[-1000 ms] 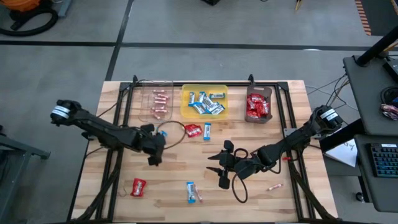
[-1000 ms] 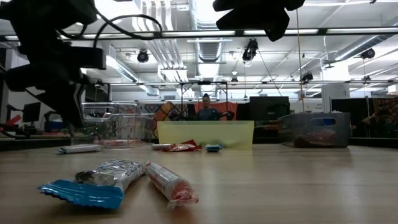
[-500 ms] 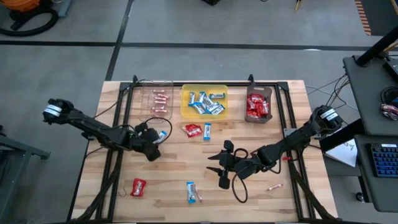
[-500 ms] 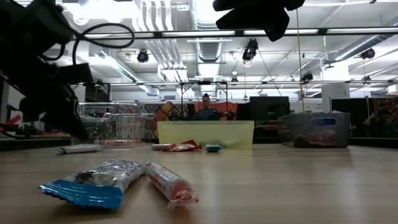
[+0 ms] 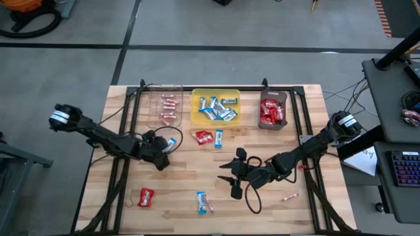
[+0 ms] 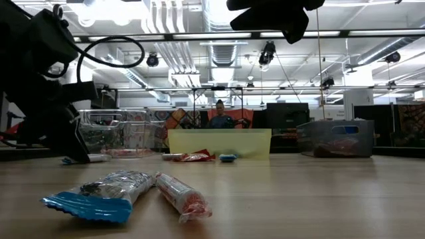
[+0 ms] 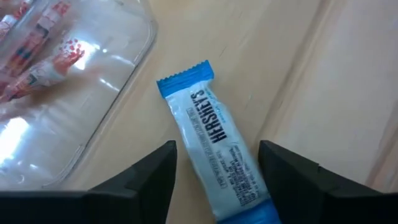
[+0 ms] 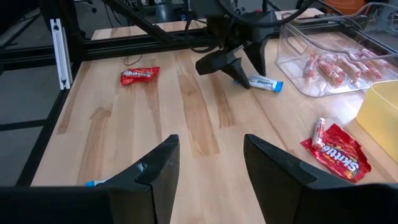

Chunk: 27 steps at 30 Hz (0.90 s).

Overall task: Sort candy
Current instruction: Put the white chocolate into the yellow bin

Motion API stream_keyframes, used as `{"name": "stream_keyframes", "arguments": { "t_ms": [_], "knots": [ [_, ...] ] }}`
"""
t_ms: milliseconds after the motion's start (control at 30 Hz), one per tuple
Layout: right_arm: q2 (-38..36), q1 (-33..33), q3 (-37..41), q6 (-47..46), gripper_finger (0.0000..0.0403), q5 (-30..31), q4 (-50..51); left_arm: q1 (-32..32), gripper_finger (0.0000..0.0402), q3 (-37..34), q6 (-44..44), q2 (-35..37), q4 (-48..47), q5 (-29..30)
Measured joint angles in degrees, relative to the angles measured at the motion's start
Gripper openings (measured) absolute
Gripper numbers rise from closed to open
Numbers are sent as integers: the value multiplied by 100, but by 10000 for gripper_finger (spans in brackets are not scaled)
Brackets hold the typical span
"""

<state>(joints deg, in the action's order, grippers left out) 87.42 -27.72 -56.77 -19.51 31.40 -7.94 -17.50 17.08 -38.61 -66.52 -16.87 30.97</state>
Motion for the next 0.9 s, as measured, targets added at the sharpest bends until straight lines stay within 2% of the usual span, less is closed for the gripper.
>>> {"name": "stream_keyframes", "arguments": {
  "t_ms": [167, 400, 500, 667, 900],
  "knots": [
    [0, 2, 0, 0, 171, 0, 2, -7, 177, 7, -20, -232, 157, 3],
    [0, 0, 0, 20, 171, 0, 2, -12, 77, 10, -120, -204, 181, -136],
    [0, 0, 0, 84, 171, 0, 2, -37, 47, 66, -119, -115, 169, -168],
    [0, 2, 0, -76, 171, 11, -5, -232, 37, 401, 135, 63, 91, -418],
    [0, 288, 0, -1356, 171, 14, -103, -666, 37, 1202, 834, -39, 659, -190]
  ]
}}
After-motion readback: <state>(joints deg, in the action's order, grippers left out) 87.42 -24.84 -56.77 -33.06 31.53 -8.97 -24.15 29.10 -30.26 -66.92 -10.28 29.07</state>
